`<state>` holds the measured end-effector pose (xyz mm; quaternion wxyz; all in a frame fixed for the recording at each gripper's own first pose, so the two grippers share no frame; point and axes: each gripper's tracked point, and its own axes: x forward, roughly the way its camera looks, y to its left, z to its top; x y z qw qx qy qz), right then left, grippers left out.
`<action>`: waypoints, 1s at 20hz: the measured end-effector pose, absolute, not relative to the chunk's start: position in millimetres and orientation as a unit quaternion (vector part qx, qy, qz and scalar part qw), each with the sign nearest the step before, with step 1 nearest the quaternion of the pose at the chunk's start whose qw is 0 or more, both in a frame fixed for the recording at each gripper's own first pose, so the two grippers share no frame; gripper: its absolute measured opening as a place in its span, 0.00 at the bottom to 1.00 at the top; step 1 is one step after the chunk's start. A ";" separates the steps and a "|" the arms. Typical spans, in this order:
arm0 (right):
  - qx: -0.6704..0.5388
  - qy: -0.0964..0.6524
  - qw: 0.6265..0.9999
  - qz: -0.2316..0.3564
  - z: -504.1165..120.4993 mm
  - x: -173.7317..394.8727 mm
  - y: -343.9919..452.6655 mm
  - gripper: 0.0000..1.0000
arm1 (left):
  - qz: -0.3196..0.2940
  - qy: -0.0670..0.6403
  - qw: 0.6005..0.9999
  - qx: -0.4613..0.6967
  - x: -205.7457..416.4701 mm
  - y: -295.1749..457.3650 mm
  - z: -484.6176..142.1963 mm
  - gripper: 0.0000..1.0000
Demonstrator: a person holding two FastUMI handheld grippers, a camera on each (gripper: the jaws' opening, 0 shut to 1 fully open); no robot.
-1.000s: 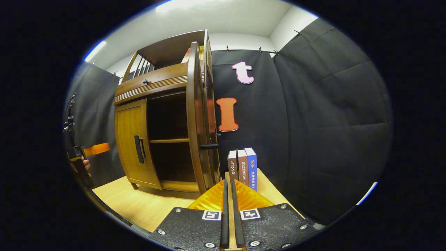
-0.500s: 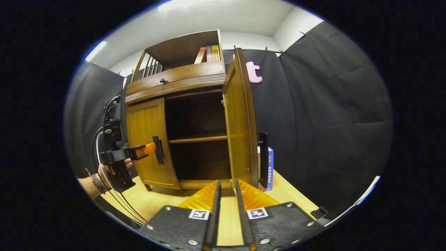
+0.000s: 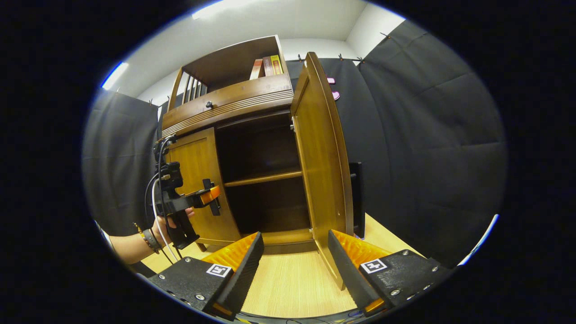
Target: Open the right door of the double-door shoe cabinet with the right hand, and open the left door with the left hand.
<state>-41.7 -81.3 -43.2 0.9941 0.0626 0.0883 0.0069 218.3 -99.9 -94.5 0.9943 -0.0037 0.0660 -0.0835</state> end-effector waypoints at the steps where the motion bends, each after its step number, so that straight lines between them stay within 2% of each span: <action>1: 0.062 0.094 0.994 0.006 -47.1 -41.7 -81.7 0.89 | -0.078 0.066 0.995 -0.006 223.6 -101.4 -96.7 0.95; 3: 0.063 0.101 0.993 0.008 -50.7 -42.2 -80.2 0.90 | -0.079 0.072 0.994 -0.012 227.5 -102.3 -103.2 0.93; 4: 0.064 0.102 0.993 0.008 -50.8 -41.8 -79.3 1.00 | -0.079 0.073 0.994 -0.009 230.6 -101.2 -104.1 0.92; 5: 0.064 0.101 0.993 0.008 -51.1 -40.4 -79.0 0.90 | -0.079 0.075 0.994 -0.006 234.6 -100.9 -105.7 0.90; 7: 0.065 0.099 0.993 0.007 -50.0 -38.1 -79.4 0.90 | -0.070 0.081 0.994 -0.005 239.1 -97.2 -107.2 0.86; 11: 0.066 0.097 0.993 0.006 -47.9 -32.7 -82.3 0.91 | -0.081 0.081 0.993 -0.018 238.2 -99.6 -107.7 0.64; 12: 0.066 0.098 0.993 0.007 -48.2 -31.5 -81.9 1.00 | -0.094 0.081 0.992 -0.018 237.7 -105.9 -108.1 0.57; 13: 0.067 0.099 0.993 0.008 -48.4 -31.1 -81.7 0.91 | -0.090 0.084 0.992 -0.004 236.1 -104.9 -108.6 0.51; 15: 0.066 0.099 0.993 0.007 -49.4 -31.2 -80.8 0.91 | -0.089 0.085 0.992 0.001 238.2 -108.3 -107.1 0.37; 16: 0.065 0.099 0.993 0.007 -50.6 -31.8 -80.0 0.91 | -0.090 0.088 0.992 0.001 237.8 -108.7 -106.3 0.35; 17: 0.065 0.101 0.993 0.008 -51.6 -32.4 -78.3 1.00 | -0.089 0.092 0.992 0.004 236.5 -107.0 -108.4 0.33; 18: 0.064 0.103 0.993 0.009 -53.0 -33.0 -76.3 0.91 | -0.085 0.096 0.992 0.007 235.5 -106.6 -108.8 0.33; 20: 0.060 0.107 0.992 0.011 -55.8 -35.3 -73.5 0.90 | -0.075 0.092 0.993 0.003 227.6 -103.1 -105.4 0.33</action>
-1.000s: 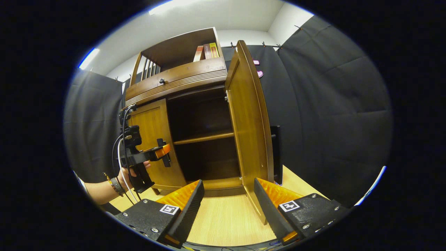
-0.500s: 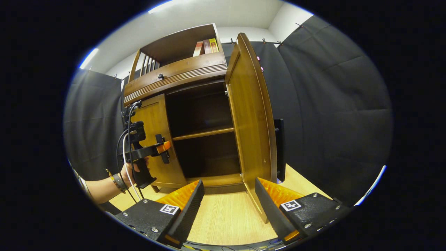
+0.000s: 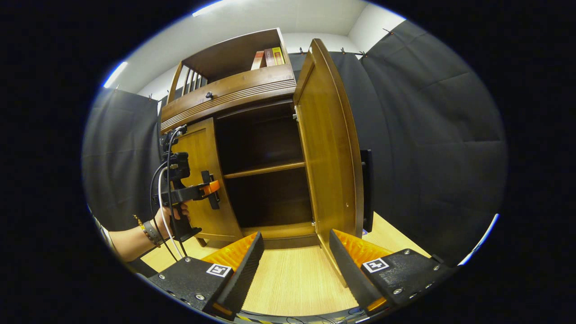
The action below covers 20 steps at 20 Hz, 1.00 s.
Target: Open the right door of the double-door shoe cabinet with the right hand, and open the left door with the left hand.
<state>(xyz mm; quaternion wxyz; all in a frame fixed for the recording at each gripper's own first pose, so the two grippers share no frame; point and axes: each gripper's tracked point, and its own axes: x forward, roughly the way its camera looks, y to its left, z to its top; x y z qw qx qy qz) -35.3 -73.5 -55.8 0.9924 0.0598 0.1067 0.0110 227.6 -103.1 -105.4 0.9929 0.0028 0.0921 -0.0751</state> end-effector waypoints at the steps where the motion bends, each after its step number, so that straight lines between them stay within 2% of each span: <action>1: 0.057 0.105 0.993 0.010 -55.3 -37.1 -73.0 0.90 | -0.073 0.089 0.993 -0.002 218.1 -101.2 -102.6 0.34; 7: 0.054 0.103 0.993 0.010 -55.9 -40.1 -68.9 0.91 | -0.065 0.108 0.992 0.008 169.8 -84.0 -92.6 0.34; 8: 0.054 0.105 0.993 0.013 -57.1 -40.3 -66.5 1.00 | -0.064 0.112 0.992 0.007 162.8 -80.6 -90.6 0.34; 9: 0.055 0.106 0.993 0.018 -57.2 -37.9 -62.8 0.90 | -0.064 0.113 0.992 0.009 154.8 -77.0 -88.6 0.34; 12: 0.053 0.107 0.992 0.032 -58.8 -29.8 -51.3 0.90 | -0.059 0.111 0.992 0.013 129.8 -60.4 -81.5 0.34; 13: 0.052 0.110 0.992 0.039 -59.9 -25.7 -45.2 1.00 | -0.057 0.111 0.992 0.011 122.8 -56.4 -79.3 0.33; 14: 0.053 0.111 0.991 0.046 -60.2 -22.6 -39.7 0.90 | -0.053 0.111 0.992 0.008 114.7 -50.6 -77.2 0.32; 16: 0.055 0.110 0.991 0.060 -60.0 -15.9 -27.4 0.91 | -0.042 0.110 0.993 0.005 100.6 -36.2 -74.5 0.32; 17: 0.055 0.109 0.990 0.066 -59.9 -14.2 -21.0 1.00 | -0.034 0.108 0.994 0.005 92.8 -28.6 -70.7 0.32; 20: 0.058 0.108 0.989 0.081 -61.6 -7.8 -3.1 1.00 | -0.007 0.102 0.995 0.017 71.7 -2.3 -62.9 0.30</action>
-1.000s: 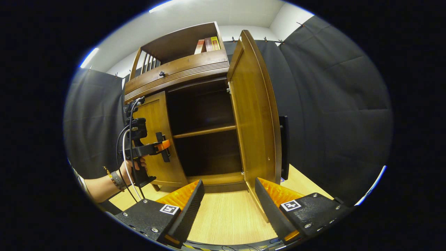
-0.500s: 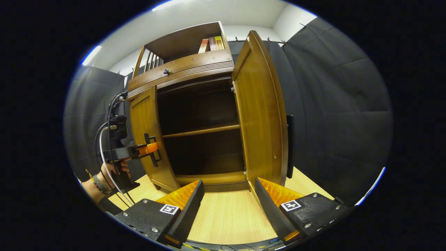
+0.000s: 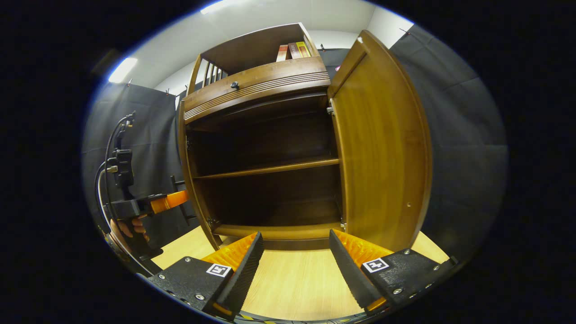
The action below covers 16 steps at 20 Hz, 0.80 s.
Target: Open the right door of the double-door shoe cabinet with the right hand, and open the left door with the left hand.
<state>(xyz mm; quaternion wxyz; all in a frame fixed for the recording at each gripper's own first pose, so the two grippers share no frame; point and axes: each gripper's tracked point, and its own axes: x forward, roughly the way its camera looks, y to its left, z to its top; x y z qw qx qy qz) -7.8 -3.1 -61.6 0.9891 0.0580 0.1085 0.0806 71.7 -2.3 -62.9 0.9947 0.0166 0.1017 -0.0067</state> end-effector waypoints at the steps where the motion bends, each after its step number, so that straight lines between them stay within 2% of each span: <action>1: 0.060 0.108 0.989 0.087 -61.5 -6.8 5.0 0.91 | 0.003 0.098 0.995 0.019 63.8 7.4 -62.8 0.31; 2: 0.062 0.109 0.988 0.093 -61.6 -5.1 12.7 1.00 | 0.012 0.093 0.995 0.020 59.4 17.1 -60.6 0.29; 5: 0.054 0.112 0.987 0.104 -65.3 -3.5 30.5 1.00 | 0.021 0.088 0.996 0.013 45.2 38.7 -55.7 0.26; 6: 0.053 0.113 0.986 0.107 -66.4 -2.7 37.0 0.91 | 0.021 0.088 0.996 0.017 40.8 44.7 -55.6 0.24; 11: 0.052 0.118 0.985 0.116 -70.7 -2.3 68.2 0.90 | 0.041 0.076 0.996 0.025 28.9 94.9 -47.5 0.18; 12: 0.051 0.118 0.985 0.116 -71.0 -2.3 74.6 1.00 | 0.043 0.076 0.996 0.021 30.0 107.9 -47.0 0.18; 13: 0.050 0.117 0.985 0.116 -71.4 -1.6 81.2 0.90 | 0.034 0.076 0.996 0.016 29.5 115.9 -47.3 0.14; 14: 0.048 0.114 0.986 0.115 -71.8 -0.3 88.6 0.90 | 0.016 0.070 0.997 0.011 29.1 120.5 -45.7 0.14; 15: 0.043 0.112 0.986 0.114 -72.7 1.0 95.2 0.90 | 0.001 0.067 0.998 0.008 28.8 126.1 -44.8 0.05; 16: 0.036 0.112 0.987 0.112 -75.2 2.3 101.1 0.90 | -0.013 0.064 0.998 0.009 28.9 132.4 -43.9 0.06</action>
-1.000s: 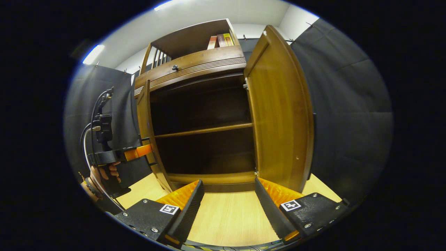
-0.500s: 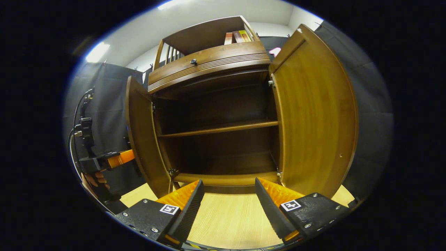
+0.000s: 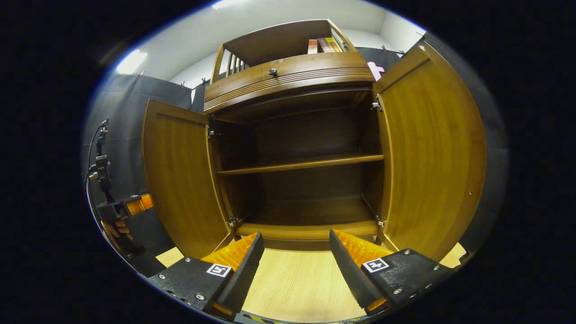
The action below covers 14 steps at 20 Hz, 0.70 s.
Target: Open the right door of the double-door shoe cabinet with the right hand, and open the left door with the left hand.
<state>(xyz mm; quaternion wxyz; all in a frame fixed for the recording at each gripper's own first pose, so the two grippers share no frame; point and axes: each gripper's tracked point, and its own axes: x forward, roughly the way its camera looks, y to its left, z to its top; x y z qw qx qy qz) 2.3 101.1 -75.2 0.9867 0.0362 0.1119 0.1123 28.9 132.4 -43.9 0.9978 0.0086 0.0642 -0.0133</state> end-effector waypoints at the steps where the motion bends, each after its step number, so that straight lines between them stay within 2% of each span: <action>1: 0.032 0.113 0.987 0.110 -77.3 3.5 106.1 1.00 | -0.026 0.062 0.998 0.012 31.3 141.9 -43.6 0.13; 2: 0.031 0.110 0.988 0.107 -77.3 4.2 112.1 0.91 | -0.037 0.060 0.997 0.017 31.5 150.3 -42.6 0.13; 5: 0.033 0.103 0.989 0.098 -76.7 5.4 126.5 0.91 | -0.063 0.048 0.997 0.024 33.3 170.3 -41.9 0.12; 6: 0.031 0.104 0.989 0.096 -77.0 5.1 131.1 0.76 | -0.073 0.048 0.996 0.024 34.3 174.8 -42.3 0.12; 7: 0.031 0.105 0.989 0.095 -79.1 5.5 134.7 1.00 | -0.085 0.046 0.995 0.025 35.1 177.9 -42.2 0.12; 8: 0.032 0.105 0.989 0.095 -79.4 5.4 138.9 1.00 | -0.095 0.047 0.994 0.026 36.2 184.3 -43.3 0.12; 9: 0.032 0.104 0.990 0.094 -78.2 6.4 143.1 1.00 | -0.101 0.048 0.993 0.027 37.7 192.0 -43.7 0.05; 10: 0.031 0.103 0.990 0.095 -77.3 6.4 146.2 1.00 | -0.111 0.047 0.992 0.027 38.7 198.9 -43.9 0.05; 11: 0.031 0.103 0.990 0.095 -76.6 5.1 148.8 1.00 | -0.120 0.046 0.991 0.024 39.2 201.0 -43.4 0.05; 12: 0.030 0.104 0.990 0.095 -76.1 6.4 152.1 1.00 | -0.128 0.046 0.990 0.023 40.3 200.7 -43.6 0.19; 13: 0.029 0.104 0.990 0.094 -74.7 7.1 152.4 1.00 | -0.136 0.044 0.989 0.025 38.8 200.8 -43.2 0.13; 14: 0.029 0.103 0.990 0.092 -74.3 7.2 152.3 1.00 | -0.140 0.041 0.989 0.033 35.4 202.2 -42.1 0.16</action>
